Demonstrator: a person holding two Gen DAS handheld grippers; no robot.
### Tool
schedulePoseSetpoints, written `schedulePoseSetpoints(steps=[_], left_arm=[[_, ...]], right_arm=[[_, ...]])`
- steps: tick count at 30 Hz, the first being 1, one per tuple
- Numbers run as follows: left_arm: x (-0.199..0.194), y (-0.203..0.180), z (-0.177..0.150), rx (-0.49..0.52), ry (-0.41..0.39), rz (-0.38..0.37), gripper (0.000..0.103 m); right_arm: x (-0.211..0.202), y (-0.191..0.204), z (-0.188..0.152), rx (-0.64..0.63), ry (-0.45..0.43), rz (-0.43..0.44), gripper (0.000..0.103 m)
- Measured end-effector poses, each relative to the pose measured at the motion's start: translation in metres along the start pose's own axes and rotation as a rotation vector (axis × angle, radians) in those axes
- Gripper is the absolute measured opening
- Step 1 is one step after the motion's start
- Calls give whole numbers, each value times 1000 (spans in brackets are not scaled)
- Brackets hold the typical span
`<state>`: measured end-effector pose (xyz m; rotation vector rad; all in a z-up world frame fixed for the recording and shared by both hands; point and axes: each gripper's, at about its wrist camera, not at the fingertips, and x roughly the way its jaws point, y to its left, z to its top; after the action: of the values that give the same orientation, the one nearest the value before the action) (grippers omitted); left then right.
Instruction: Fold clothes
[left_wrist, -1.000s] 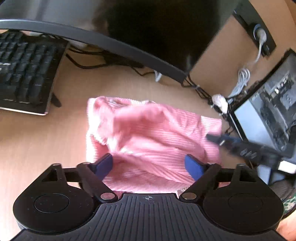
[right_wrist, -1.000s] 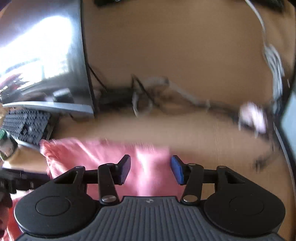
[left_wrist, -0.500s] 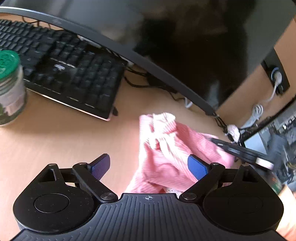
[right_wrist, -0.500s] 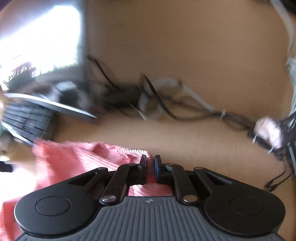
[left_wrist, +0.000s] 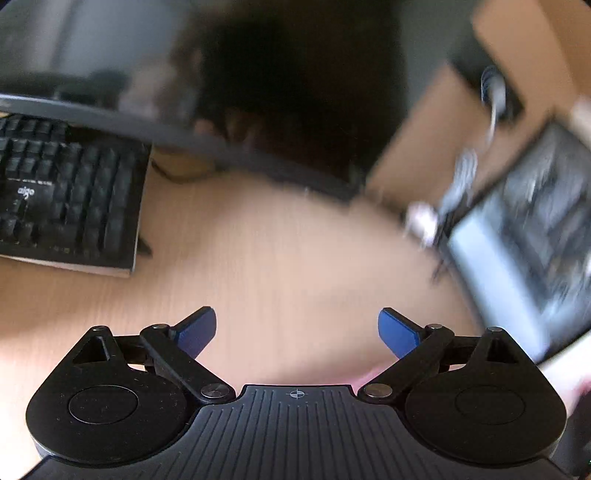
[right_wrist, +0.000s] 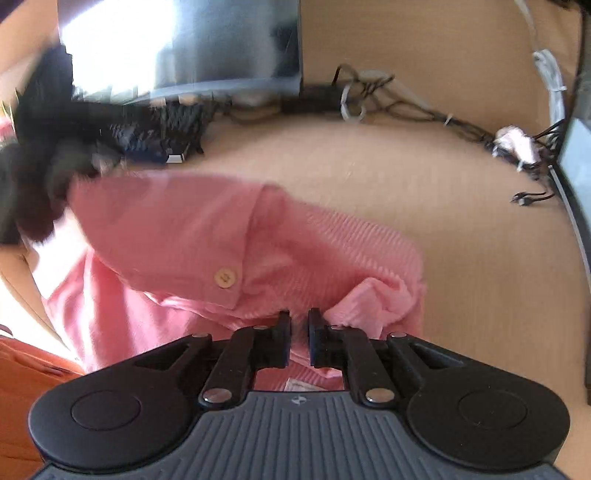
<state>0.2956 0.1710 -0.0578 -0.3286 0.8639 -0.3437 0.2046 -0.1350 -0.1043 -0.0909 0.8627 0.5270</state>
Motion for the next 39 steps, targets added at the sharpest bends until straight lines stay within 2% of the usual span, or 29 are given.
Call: schedulePoseSetpoints(steps=[1, 3, 5, 8, 10, 11, 14, 16, 17, 18, 20, 21, 22, 23, 25, 29, 31, 33, 35, 39], left_arm=[[2, -1, -7, 39, 29, 24, 98], [1, 2, -20, 105, 74, 74, 98], [-7, 9, -28, 125, 84, 108, 98], [-23, 23, -33, 93, 80, 139, 98], [-34, 30, -31, 46, 71, 131, 98], [-40, 32, -31, 17, 74, 104, 98], [-51, 36, -36, -70, 119, -52, 98], [-46, 32, -44, -96, 165, -117, 98], [-41, 29, -48, -109, 186, -137, 98], [-35, 28, -53, -127, 205, -142, 98], [-22, 26, -58, -165, 231, -148, 93], [-18, 25, -56, -162, 228, -141, 77], [-13, 24, -54, -160, 226, -135, 67], [-8, 23, -52, -158, 224, -129, 64], [1, 23, -43, -145, 204, -114, 46], [16, 23, 2, -103, 96, -61, 30], [6, 14, 22, -72, 27, -66, 28], [-12, 5, 33, -25, -36, -85, 28], [-31, 0, 27, 1, -58, -108, 28], [-39, 6, -9, -19, 12, -119, 30]], right_arm=[[-11, -7, 3, 22, -18, 13, 23], [-35, -23, 10, 69, -68, 28, 51], [-56, -38, 15, 111, -126, 24, 59], [-67, -50, 19, 154, -149, -33, 61], [-57, -56, 19, 198, -128, -43, 61], [-49, -59, 19, 220, -114, -35, 61], [-24, -56, 12, 256, -38, 8, 63], [-12, -52, 3, 258, 19, 42, 63], [-7, -49, -1, 254, 41, 61, 58], [-2, -45, -2, 240, 53, 79, 40], [5, -37, 2, 201, 60, 79, 28], [9, -36, 6, 189, 56, 74, 23], [14, -39, 12, 193, 45, 70, 21], [19, -42, 19, 197, 34, 65, 19], [31, -47, 37, 186, -2, 47, 17], [28, -56, 87, 149, -106, 33, 15], [10, -54, 98, 99, -147, 35, 15], [-7, -55, 95, 95, -158, 59, 15], [-21, -59, 81, 111, -139, 95, 16], [-18, -59, 37, 127, -32, 76, 18]])
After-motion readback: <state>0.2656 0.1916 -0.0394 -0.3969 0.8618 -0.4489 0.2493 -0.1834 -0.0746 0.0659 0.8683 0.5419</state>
